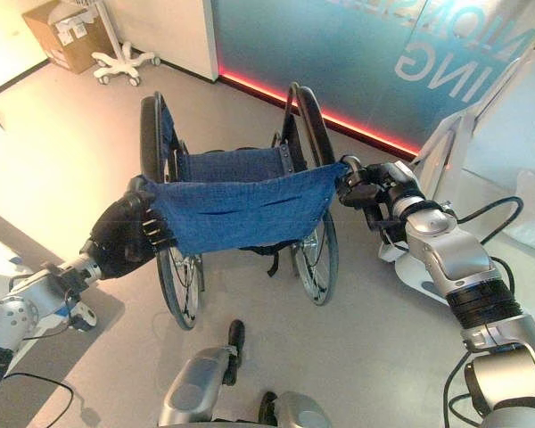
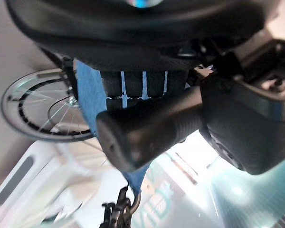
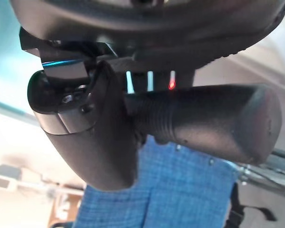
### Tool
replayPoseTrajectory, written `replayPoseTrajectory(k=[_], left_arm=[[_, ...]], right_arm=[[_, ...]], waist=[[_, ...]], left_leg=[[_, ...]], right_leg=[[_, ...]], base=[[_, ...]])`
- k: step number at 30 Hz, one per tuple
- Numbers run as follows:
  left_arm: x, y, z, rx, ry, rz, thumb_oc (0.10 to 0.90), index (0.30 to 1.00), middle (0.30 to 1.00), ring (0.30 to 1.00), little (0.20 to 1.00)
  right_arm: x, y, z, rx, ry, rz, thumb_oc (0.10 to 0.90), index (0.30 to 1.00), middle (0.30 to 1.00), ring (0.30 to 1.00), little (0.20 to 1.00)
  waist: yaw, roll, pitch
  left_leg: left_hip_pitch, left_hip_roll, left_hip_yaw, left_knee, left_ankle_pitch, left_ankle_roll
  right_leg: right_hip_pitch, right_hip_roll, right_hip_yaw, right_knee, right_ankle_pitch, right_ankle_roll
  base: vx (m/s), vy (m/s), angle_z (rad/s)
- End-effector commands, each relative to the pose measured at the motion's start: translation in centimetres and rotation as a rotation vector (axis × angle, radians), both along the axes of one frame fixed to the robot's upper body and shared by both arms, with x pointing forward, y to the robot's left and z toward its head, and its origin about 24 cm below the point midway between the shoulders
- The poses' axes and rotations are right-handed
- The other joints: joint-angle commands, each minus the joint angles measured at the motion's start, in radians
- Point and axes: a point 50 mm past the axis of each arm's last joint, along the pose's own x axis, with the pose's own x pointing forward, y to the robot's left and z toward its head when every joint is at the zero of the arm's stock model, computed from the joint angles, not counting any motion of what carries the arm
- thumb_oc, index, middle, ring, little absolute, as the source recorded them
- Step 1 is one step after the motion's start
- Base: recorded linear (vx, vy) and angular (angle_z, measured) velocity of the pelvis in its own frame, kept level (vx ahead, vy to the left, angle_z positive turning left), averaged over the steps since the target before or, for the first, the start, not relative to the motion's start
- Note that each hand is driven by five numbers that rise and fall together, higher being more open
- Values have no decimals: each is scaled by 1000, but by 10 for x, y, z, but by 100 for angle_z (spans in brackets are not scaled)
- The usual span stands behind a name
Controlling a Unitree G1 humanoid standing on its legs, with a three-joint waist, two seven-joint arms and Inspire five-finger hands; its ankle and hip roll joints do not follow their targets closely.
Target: Push the wheelchair next to the bed
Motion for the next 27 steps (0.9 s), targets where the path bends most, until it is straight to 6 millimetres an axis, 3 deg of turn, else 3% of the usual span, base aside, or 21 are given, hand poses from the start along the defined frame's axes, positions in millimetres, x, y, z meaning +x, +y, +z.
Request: replayPoseTrajectory(k=[1, 2, 3, 5, 7, 9, 11, 12, 13, 15, 16, 18, 20, 22, 24, 27], left_arm=[[18, 34, 111, -67, -541, 188, 400, 300, 300, 300, 300], [16, 34, 115, -60, -544, 195, 400, 300, 300, 300, 300], [12, 37, 120, -35, -547, 199, 400, 300, 300, 300, 300], [10, 40, 121, -18, -550, 197, 400, 300, 300, 300, 300], [5, 43, 125, 10, -562, 182, 400, 300, 300, 300, 300], [2, 43, 129, 22, -571, 162, 400, 300, 300, 300, 300], [0, 43, 130, 24, -575, 155, 400, 300, 300, 300, 300], [-1, 41, 131, 20, -576, 145, 400, 300, 300, 300, 300], [-1, 40, 132, 20, -577, 141, 400, 300, 300, 300, 300], [-3, 32, 136, 16, -588, 114, 400, 300, 300, 300, 300], [-3, 28, 137, 13, -591, 105, 400, 300, 300, 300, 300], [-2, 14, 141, 8, -607, 77, 400, 300, 300, 300, 300], [-2, 10, 142, 9, -612, 73, 400, 300, 300, 300, 300], [-2, 2, 147, 25, -615, 82, 400, 300, 300, 300, 300], [-4, 2, 149, 35, -614, 91, 400, 300, 300, 300, 300], [-5, 4, 146, 35, -607, 93, 400, 300, 300, 300, 300]], right_arm=[[-2, 38, 40, -50, -234, 289, 400, 300, 300, 300, 300], [-3, 37, 39, -50, -237, 293, 400, 300, 300, 300, 300], [-5, 35, 40, -47, -246, 295, 400, 300, 300, 300, 300], [-5, 33, 42, -42, -254, 294, 400, 300, 300, 300, 300], [-5, 32, 45, -32, -271, 286, 400, 300, 300, 300, 300], [-5, 33, 47, -29, -282, 274, 400, 300, 300, 300, 300], [-4, 34, 45, -27, -282, 272, 400, 300, 300, 300, 300], [-5, 33, 46, -37, -280, 271, 400, 300, 300, 300, 300], [-6, 33, 46, -42, -279, 272, 400, 300, 300, 300, 300], [-9, 26, 48, -66, -285, 256, 400, 300, 300, 300, 300], [-11, 22, 49, -72, -288, 250, 400, 300, 300, 300, 300], [-14, 17, 52, -76, -307, 226, 400, 300, 300, 300, 300], [-12, 19, 56, -77, -315, 225, 400, 300, 300, 300, 300], [-9, 31, 63, -65, -324, 237, 400, 300, 300, 300, 300], [-8, 36, 66, -53, -327, 247, 400, 300, 300, 300, 300], [-9, 40, 73, -43, -322, 253, 400, 300, 300, 300, 300]], waist=[[19, -32, -231], [30, -42, -239], [51, -57, -247], [64, -68, -254], [86, -90, -261], [93, -94, -266], [91, -88, -269], [88, -75, -273], [87, -69, -273], [73, -32, -266], [65, -22, -261], [57, -12, -233], [54, -11, -223], [61, -33, -210], [66, -44, -207], [57, -64, -216]], left_leg=[[-14, -124, 35, 9, -98, 75], [-2, -133, 40, 19, -123, 99], [-2, -144, 38, 8, -110, 118], [6, -154, 30, -8, -108, 123], [11, -177, 2, -35, -104, 140], [13, -189, -48, -51, -96, 146], [16, -187, -79, -53, -89, 138], [18, -175, -98, -44, -86, 128], [21, -170, -106, -41, -85, 123], [33, -133, -161, -31, -79, 90], [36, -122, -184, -22, -82, 77], [57, -99, -255, 18, -115, 49], [79, -84, -282, 20, -130, 35], [121, -41, -308, 8, -176, 17], [137, -13, -318, 3, -189, 5], [133, 56, -366, 17, -182, -25]], right_leg=[[5, 102, -132, -8, 183, 63], [1, 92, -143, 31, 226, 90], [-13, 96, -147, 86, 316, 122], [-16, 94, -151, 118, 358, 150], [-24, 112, -124, 190, 469, 205], [-61, 138, -73, 270, 537, 228], [-88, 114, -55, 286, 528, 226], [-93, 43, -69, 247, 469, 208], [-95, 23, -75, 232, 444, 198], [-131, -46, -93, 121, 309, 137], [-139, -57, -96, 91, 276, 122], [-169, -144, -70, -27, 302, 120], [-183, -182, -57, -78, 337, 130], [-215, -256, -36, -183, 426, 169], [-223, -266, -37, -200, 446, 184], [-212, -209, -1, -201, 378, 195]], base=[[303, 33, -12], [260, -34, -44], [226, -41, -27], [192, -49, 16], [203, -61, 28], [165, -69, 32], [157, -54, 39], [138, -39, 26], [132, -55, 2], [120, -117, 12], [132, -239, 37], [111, -253, 52], [112, -238, 99], [222, -455, 98], [211, -411, 53], [276, -462, 35]])
